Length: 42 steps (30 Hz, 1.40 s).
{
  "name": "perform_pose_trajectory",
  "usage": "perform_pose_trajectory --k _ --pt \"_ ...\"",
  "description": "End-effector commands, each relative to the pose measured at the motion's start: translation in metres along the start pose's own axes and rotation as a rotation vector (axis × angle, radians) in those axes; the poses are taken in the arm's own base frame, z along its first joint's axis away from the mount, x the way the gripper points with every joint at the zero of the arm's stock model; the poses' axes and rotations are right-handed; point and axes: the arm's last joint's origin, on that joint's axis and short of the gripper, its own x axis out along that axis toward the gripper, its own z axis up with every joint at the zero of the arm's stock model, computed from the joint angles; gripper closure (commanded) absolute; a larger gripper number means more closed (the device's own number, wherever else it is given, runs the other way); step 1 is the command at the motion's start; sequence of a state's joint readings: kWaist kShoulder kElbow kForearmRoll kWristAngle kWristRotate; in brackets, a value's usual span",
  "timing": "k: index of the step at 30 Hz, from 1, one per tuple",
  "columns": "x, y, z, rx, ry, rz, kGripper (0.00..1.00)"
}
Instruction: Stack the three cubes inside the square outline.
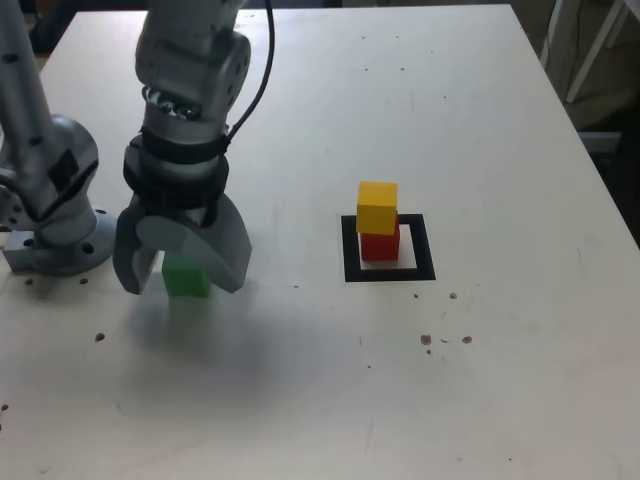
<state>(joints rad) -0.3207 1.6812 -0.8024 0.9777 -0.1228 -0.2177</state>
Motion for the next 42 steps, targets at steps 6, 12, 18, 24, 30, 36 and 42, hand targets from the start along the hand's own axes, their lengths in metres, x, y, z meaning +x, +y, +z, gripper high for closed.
perform_pose_trajectory --k 6,12,18,24,30,36,42 --pt "0.003 0.000 0.003 0.000 0.000 -0.003 0.55" --pt "0.005 0.000 0.004 0.001 -0.006 -0.002 0.70" --pt "0.004 0.000 0.004 0.001 -0.007 -0.004 0.70" --pt "0.001 -0.001 0.004 0.002 -0.013 -0.005 0.70" --pt "-0.003 -0.001 0.005 0.002 -0.021 -0.004 0.70" --pt "-0.014 -0.002 0.007 0.002 -0.024 0.007 0.70" --pt "-0.054 -0.006 0.014 0.002 -0.035 0.053 0.70"
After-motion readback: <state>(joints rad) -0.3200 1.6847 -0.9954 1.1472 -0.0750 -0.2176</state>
